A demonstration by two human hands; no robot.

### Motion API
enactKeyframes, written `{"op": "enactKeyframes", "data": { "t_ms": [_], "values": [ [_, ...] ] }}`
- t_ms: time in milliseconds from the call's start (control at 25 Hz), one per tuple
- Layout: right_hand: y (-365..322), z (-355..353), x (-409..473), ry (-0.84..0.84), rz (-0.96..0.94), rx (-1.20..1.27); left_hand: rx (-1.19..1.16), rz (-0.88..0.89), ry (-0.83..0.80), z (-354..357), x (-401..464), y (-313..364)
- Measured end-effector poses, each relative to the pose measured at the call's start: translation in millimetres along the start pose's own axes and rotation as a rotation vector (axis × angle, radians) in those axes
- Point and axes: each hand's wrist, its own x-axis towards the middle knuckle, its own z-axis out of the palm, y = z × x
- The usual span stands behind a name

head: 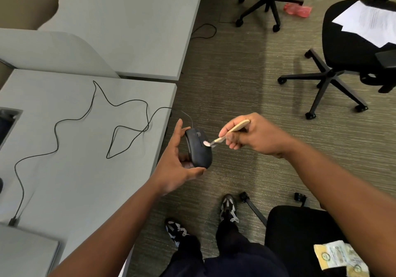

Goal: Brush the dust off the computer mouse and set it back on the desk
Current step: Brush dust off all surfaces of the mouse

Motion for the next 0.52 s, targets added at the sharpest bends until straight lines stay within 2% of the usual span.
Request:
{"op": "enactKeyframes", "data": {
  "t_ms": [80,240,520],
  "values": [
    [-4.3,-2.5,0.3,0.029,-0.007,0.036,0.002,0.0,0.008,-2.8,0.5,-0.5],
    [-4.4,11.3,15.6,0.237,-0.054,0.005,0.008,0.008,-0.017,-3.1,3.6,3.4],
    [-9.3,15.2,11.6,0.152,0.083,0.12,0.027,0.01,0.004,-8.2,11.4,1.3]
  ]
}}
